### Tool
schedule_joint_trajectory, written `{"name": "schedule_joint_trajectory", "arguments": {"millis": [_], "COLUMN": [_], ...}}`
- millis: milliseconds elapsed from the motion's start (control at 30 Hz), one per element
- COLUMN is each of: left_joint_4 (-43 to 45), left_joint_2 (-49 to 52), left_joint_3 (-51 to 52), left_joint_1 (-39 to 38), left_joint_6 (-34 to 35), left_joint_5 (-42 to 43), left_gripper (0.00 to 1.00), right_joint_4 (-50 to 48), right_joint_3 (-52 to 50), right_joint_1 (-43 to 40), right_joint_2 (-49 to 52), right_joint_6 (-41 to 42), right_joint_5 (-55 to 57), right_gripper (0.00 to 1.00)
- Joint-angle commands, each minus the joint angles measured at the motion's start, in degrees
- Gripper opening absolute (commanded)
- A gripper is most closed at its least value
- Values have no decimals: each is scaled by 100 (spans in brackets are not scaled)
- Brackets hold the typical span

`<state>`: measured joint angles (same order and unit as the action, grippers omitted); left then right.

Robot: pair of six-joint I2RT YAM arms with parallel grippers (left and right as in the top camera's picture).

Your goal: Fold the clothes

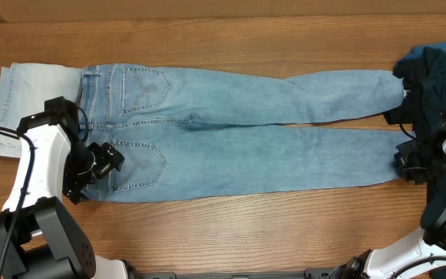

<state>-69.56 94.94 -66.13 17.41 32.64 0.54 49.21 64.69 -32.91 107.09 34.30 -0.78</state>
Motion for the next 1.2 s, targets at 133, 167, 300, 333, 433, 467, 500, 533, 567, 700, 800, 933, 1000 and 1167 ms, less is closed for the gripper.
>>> {"name": "schedule_joint_trajectory", "arguments": {"millis": [133,167,300,333,433,467,500,533,567,700,800,933,1000,1167], "left_joint_4": [-376,-420,-535,-546,-310,-179,-66,70,225,675,831,896,944,1276], "left_joint_2": [-109,-109,-109,-109,-109,-109,-109,-109,-109,-109,-109,-109,-109,-109], "left_joint_3": [-195,-284,-389,-369,-258,-210,-146,-50,98,568,654,706,769,1130], "left_joint_1": [133,133,133,133,133,133,133,133,133,138,138,144,149,295], "left_joint_6": [-295,-308,-306,-304,-118,-83,-55,-22,13,236,258,302,319,361], "left_joint_5": [-136,-267,-581,-562,-566,-562,-562,-562,-562,-590,-688,-702,-715,-713], "left_gripper": [100,100,100,100,100,100,100,100,100,100,100,100,100,100], "right_joint_4": [-94,-94,-90,-96,-142,-142,-140,-140,-140,-151,-166,-166,-203,-205], "right_joint_3": [-90,-90,-90,-90,-90,-90,-90,-90,-90,-90,-90,-90,-90,-90], "right_joint_1": [15,15,15,15,15,15,15,15,15,15,15,15,15,15], "right_joint_2": [-35,-35,-35,-35,-35,-35,-35,-35,-35,-35,-35,-35,-35,-35], "right_joint_6": [-4,-4,-7,-7,-7,-9,-9,-11,-11,-13,-28,-31,-28,-31], "right_joint_5": [-103,-103,-101,-101,-101,-98,-98,-98,-98,-79,-79,-79,-81,-81], "right_gripper": [13,13,13,13,13,13,12,12,12,12,11,8,8,8]}}
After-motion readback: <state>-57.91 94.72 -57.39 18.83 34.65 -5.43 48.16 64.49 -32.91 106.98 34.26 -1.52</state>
